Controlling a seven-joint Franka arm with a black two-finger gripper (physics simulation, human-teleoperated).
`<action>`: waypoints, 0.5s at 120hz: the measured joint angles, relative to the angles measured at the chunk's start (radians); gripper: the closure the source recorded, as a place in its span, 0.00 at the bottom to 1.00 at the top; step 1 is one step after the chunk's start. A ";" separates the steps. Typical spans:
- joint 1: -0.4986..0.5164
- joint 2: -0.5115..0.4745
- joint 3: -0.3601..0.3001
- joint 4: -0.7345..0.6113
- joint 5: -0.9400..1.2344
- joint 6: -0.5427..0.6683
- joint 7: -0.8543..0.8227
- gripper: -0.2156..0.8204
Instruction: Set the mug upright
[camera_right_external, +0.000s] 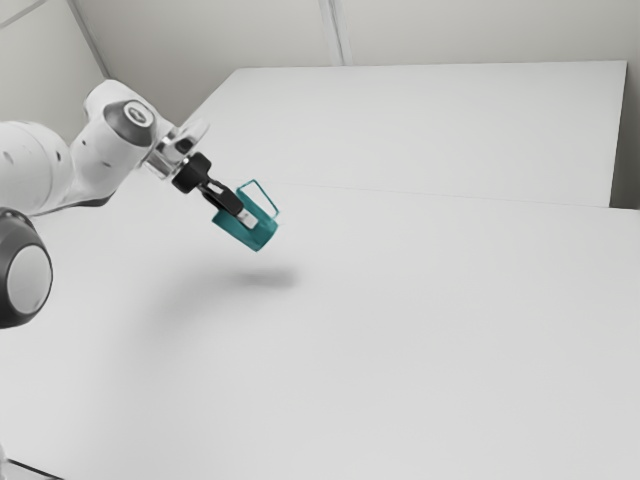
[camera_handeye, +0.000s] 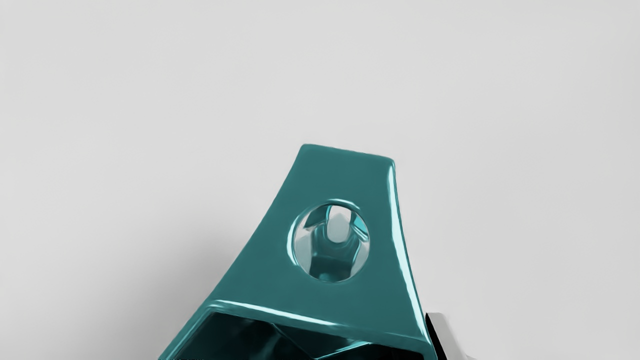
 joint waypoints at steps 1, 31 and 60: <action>0.000 -0.003 -0.003 -0.001 0.013 0.004 -0.005 0.96; -0.049 -0.094 -0.064 -0.117 0.297 0.131 -0.135 0.96; -0.088 -0.153 -0.114 -0.208 0.449 0.242 -0.259 0.97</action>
